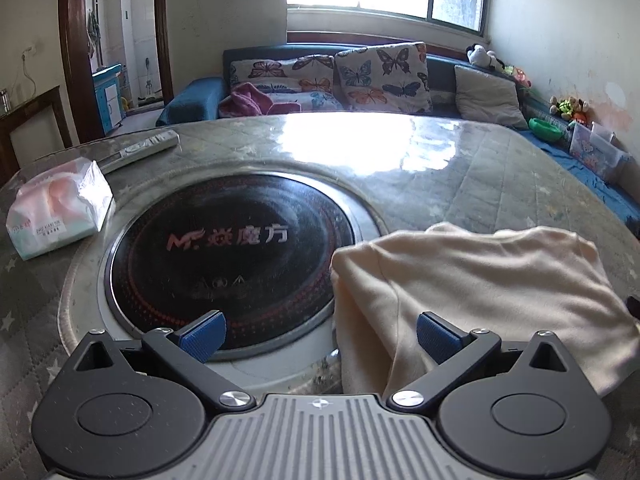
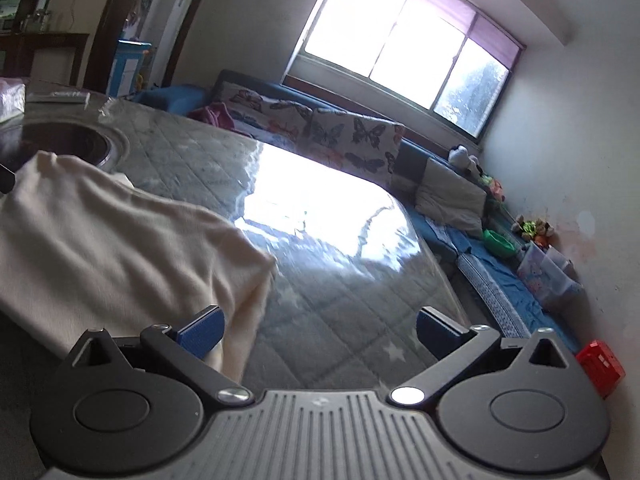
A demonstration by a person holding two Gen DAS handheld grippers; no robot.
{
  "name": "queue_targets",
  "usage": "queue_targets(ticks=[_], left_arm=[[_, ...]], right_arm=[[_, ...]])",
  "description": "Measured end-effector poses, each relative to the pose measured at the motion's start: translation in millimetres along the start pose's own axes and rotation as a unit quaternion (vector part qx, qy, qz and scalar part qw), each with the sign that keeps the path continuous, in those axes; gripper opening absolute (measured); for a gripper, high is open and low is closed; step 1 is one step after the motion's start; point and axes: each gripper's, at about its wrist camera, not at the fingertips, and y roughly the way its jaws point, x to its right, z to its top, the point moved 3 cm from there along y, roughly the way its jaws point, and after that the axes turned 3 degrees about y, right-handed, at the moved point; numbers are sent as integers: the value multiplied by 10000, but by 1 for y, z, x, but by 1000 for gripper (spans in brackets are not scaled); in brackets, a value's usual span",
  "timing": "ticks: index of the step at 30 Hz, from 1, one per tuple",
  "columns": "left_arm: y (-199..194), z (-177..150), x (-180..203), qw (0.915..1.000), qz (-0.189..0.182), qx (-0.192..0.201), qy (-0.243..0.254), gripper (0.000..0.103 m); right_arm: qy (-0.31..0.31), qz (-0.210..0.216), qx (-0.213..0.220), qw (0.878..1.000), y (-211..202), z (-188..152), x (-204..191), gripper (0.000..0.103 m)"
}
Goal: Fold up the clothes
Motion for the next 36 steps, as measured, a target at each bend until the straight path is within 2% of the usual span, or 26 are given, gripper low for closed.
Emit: queue_targets(ticks=[5, 10, 13, 19, 24, 30, 36], left_arm=[[8, 4, 0, 9999, 108, -33, 52, 103], [15, 4, -1, 9998, 144, -124, 95, 103], [16, 5, -1, 9998, 140, -129, 94, 103], [19, 8, -1, 9998, 147, -148, 60, 103], [22, 9, -5, 9996, 224, -166, 49, 103], [22, 13, -10, 9997, 167, -176, -99, 103], [29, 27, 2, 9998, 162, -49, 129, 103]], right_arm=[[-130, 212, 84, 9997, 18, 11, -13, 103], [29, 251, -115, 9996, 32, 12, -5, 103], [120, 255, -57, 9996, 34, 23, 0, 103], [-108, 346, 30, 9993, 58, 51, -11, 103], [-59, 285, -320, 9991, 83, 52, -11, 103], [93, 457, -229, 9986, 73, 56, -7, 103], [-184, 881, -189, 9958, 75, 67, -32, 103]])
